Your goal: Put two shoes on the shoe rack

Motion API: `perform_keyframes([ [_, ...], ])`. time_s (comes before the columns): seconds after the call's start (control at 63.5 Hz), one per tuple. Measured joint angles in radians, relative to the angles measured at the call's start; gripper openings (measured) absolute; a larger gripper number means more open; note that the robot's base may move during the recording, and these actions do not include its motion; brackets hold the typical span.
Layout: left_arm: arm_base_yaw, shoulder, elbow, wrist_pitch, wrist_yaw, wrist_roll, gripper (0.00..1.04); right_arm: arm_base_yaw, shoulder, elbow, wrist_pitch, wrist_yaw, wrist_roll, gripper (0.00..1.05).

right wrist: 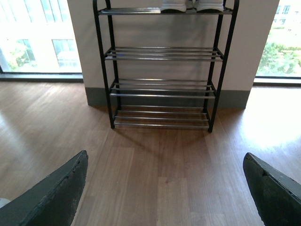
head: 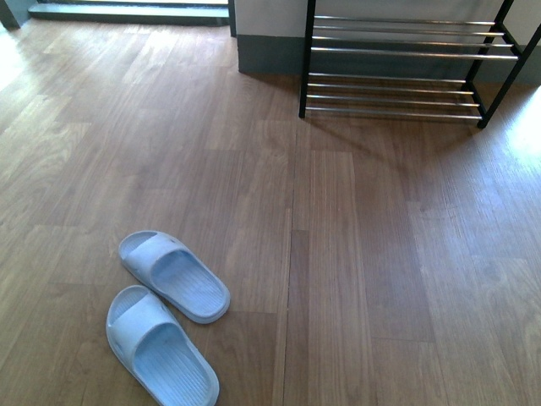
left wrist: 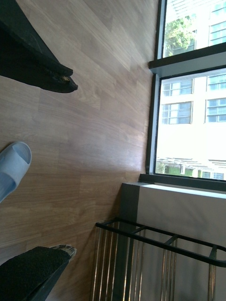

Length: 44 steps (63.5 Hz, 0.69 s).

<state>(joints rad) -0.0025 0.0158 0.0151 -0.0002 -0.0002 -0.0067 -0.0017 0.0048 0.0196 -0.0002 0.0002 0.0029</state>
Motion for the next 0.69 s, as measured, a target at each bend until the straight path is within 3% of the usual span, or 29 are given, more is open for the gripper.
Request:
perform_keyframes([
  [0.693,0.000,0.000,0.000,0.000,0.001,0.000,0.95,0.000,0.000,0.000,0.000,0.003,0.000,0.96],
])
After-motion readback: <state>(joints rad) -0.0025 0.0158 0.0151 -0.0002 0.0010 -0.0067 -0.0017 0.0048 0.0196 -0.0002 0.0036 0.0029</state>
